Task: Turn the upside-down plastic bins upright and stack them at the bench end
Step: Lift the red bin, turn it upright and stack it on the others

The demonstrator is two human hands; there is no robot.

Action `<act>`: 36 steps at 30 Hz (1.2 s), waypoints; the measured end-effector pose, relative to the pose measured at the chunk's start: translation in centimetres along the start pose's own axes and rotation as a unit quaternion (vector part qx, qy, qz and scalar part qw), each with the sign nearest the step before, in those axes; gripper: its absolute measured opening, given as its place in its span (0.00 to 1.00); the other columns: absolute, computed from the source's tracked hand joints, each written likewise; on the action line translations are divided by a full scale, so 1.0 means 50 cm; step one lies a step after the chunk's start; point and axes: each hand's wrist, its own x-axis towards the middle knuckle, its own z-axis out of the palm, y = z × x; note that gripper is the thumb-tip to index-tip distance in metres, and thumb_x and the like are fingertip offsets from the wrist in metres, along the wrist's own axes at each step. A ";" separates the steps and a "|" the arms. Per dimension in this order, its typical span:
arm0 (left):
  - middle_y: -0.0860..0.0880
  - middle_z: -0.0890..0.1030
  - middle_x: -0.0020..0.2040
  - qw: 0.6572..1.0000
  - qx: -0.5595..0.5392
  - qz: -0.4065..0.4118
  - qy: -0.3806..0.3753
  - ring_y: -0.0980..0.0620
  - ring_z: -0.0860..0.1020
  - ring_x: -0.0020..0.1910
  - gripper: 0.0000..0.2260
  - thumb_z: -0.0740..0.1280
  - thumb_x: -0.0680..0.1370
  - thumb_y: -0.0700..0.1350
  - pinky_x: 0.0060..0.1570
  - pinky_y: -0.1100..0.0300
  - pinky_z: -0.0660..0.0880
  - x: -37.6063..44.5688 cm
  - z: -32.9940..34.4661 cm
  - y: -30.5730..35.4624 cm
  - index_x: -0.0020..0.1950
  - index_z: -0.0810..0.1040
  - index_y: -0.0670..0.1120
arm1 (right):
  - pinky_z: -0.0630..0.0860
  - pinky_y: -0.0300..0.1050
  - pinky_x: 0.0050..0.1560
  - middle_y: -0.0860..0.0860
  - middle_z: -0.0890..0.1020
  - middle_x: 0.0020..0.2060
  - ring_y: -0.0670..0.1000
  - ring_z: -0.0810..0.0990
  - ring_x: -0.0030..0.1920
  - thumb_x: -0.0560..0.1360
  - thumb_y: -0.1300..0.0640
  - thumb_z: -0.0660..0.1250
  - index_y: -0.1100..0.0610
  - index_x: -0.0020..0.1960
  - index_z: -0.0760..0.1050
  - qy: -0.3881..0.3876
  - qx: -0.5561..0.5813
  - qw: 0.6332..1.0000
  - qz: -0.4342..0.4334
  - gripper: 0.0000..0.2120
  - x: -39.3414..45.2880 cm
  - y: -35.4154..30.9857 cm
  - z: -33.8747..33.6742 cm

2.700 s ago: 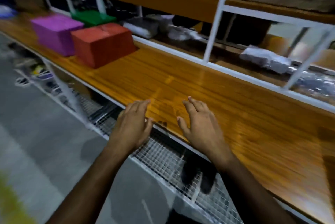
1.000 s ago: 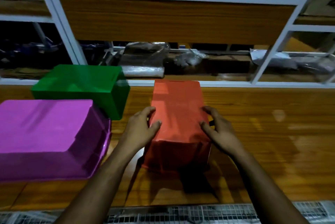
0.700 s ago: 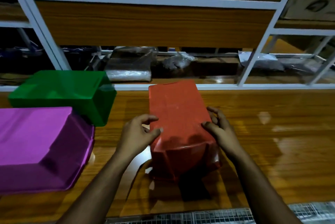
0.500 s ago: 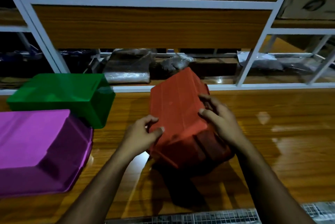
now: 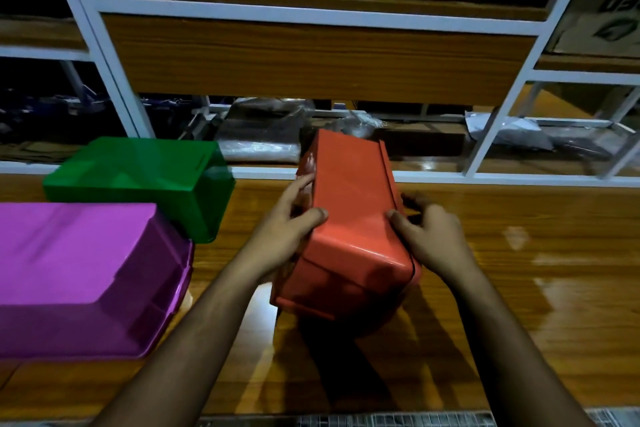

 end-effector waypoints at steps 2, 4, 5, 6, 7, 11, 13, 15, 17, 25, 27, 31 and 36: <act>0.49 0.81 0.61 0.999 -0.030 0.015 -0.005 0.50 0.82 0.54 0.25 0.69 0.75 0.47 0.47 0.57 0.77 -0.007 -0.001 -0.008 0.71 0.69 0.61 | 0.80 0.57 0.54 0.51 0.86 0.49 0.54 0.85 0.49 0.74 0.44 0.68 0.54 0.65 0.76 -0.020 0.091 0.995 0.043 0.23 0.005 0.010 0.007; 0.46 0.82 0.59 0.999 -0.037 0.016 0.014 0.47 0.83 0.54 0.23 0.69 0.77 0.42 0.48 0.54 0.80 -0.011 -0.003 -0.020 0.70 0.72 0.58 | 0.81 0.61 0.53 0.53 0.87 0.45 0.55 0.86 0.46 0.75 0.48 0.68 0.56 0.62 0.78 -0.035 0.191 0.979 0.057 0.19 0.013 0.017 0.016; 0.45 0.82 0.58 0.999 -0.037 0.013 0.025 0.47 0.83 0.54 0.23 0.70 0.76 0.40 0.49 0.53 0.81 -0.010 -0.006 -0.027 0.69 0.73 0.56 | 0.80 0.62 0.53 0.54 0.87 0.44 0.56 0.86 0.47 0.76 0.51 0.68 0.58 0.62 0.78 -0.042 0.228 0.971 0.060 0.17 0.017 0.016 0.019; 0.44 0.82 0.58 0.999 -0.035 0.010 0.032 0.47 0.83 0.55 0.22 0.71 0.75 0.39 0.50 0.52 0.81 -0.009 -0.009 -0.032 0.68 0.75 0.53 | 0.80 0.62 0.54 0.57 0.87 0.45 0.58 0.86 0.48 0.78 0.55 0.67 0.59 0.63 0.78 -0.050 0.260 0.963 0.060 0.16 0.020 0.015 0.022; 0.44 0.82 0.59 0.999 -0.027 0.006 0.040 0.49 0.83 0.55 0.22 0.73 0.74 0.38 0.50 0.53 0.81 -0.008 -0.011 -0.037 0.67 0.76 0.50 | 0.80 0.62 0.54 0.59 0.87 0.46 0.59 0.85 0.48 0.79 0.58 0.66 0.61 0.64 0.76 -0.062 0.286 0.954 0.060 0.15 0.022 0.010 0.023; 0.40 0.83 0.54 0.998 0.006 -0.012 0.063 0.56 0.84 0.47 0.20 0.74 0.71 0.33 0.43 0.60 0.80 -0.008 -0.015 -0.048 0.62 0.78 0.41 | 0.81 0.52 0.43 0.57 0.86 0.37 0.55 0.84 0.38 0.79 0.62 0.65 0.63 0.66 0.75 -0.079 0.310 0.946 0.057 0.16 0.023 -0.002 0.033; 0.44 0.84 0.53 0.998 0.019 -0.004 0.064 0.58 0.84 0.46 0.19 0.75 0.71 0.33 0.44 0.63 0.79 -0.008 -0.013 -0.045 0.60 0.79 0.41 | 0.78 0.48 0.40 0.53 0.83 0.31 0.54 0.81 0.35 0.79 0.63 0.66 0.63 0.64 0.75 -0.070 0.323 0.942 0.056 0.15 0.026 0.002 0.038; 0.49 0.82 0.56 0.991 0.100 0.016 0.083 0.59 0.82 0.50 0.18 0.77 0.69 0.40 0.50 0.60 0.78 -0.002 -0.013 -0.038 0.58 0.82 0.46 | 0.76 0.45 0.40 0.51 0.81 0.29 0.52 0.80 0.34 0.78 0.65 0.66 0.64 0.63 0.76 -0.061 0.332 0.940 0.055 0.14 0.029 0.000 0.041; 0.52 0.78 0.61 0.966 0.236 0.046 0.098 0.55 0.78 0.58 0.19 0.76 0.65 0.51 0.58 0.56 0.75 0.004 -0.012 -0.023 0.55 0.84 0.52 | 0.79 0.42 0.39 0.49 0.83 0.32 0.48 0.82 0.35 0.78 0.66 0.66 0.63 0.61 0.76 -0.060 0.339 0.938 0.044 0.12 0.027 -0.017 0.040; 0.48 0.80 0.52 0.939 0.309 0.096 0.113 0.51 0.78 0.51 0.23 0.68 0.75 0.59 0.49 0.61 0.70 0.018 0.014 0.052 0.64 0.78 0.47 | 0.75 0.40 0.40 0.50 0.81 0.46 0.44 0.79 0.44 0.82 0.65 0.57 0.61 0.64 0.75 -0.234 0.295 0.924 -0.068 0.14 0.020 -0.088 0.064; 0.48 0.80 0.44 0.945 0.301 0.053 0.119 0.52 0.78 0.44 0.24 0.72 0.73 0.56 0.41 0.64 0.69 0.025 -0.003 0.054 0.64 0.77 0.44 | 0.76 0.38 0.46 0.50 0.84 0.49 0.41 0.81 0.47 0.82 0.64 0.59 0.57 0.64 0.76 -0.250 0.257 0.930 -0.080 0.14 0.019 -0.077 0.064; 0.52 0.79 0.33 0.970 0.213 -0.013 0.114 0.49 0.82 0.38 0.24 0.74 0.67 0.53 0.46 0.52 0.80 0.029 -0.053 0.030 0.61 0.80 0.45 | 0.76 0.45 0.58 0.53 0.83 0.61 0.50 0.82 0.57 0.79 0.55 0.66 0.56 0.68 0.76 -0.156 0.032 0.985 -0.060 0.18 0.047 0.002 0.069; 0.52 0.80 0.31 0.979 0.143 -0.064 0.127 0.51 0.78 0.29 0.09 0.70 0.68 0.46 0.36 0.54 0.77 0.027 -0.106 -0.038 0.48 0.83 0.50 | 0.73 0.45 0.61 0.54 0.78 0.67 0.56 0.79 0.63 0.78 0.58 0.65 0.53 0.73 0.70 -0.105 -0.095 0.990 0.013 0.24 0.044 0.069 0.087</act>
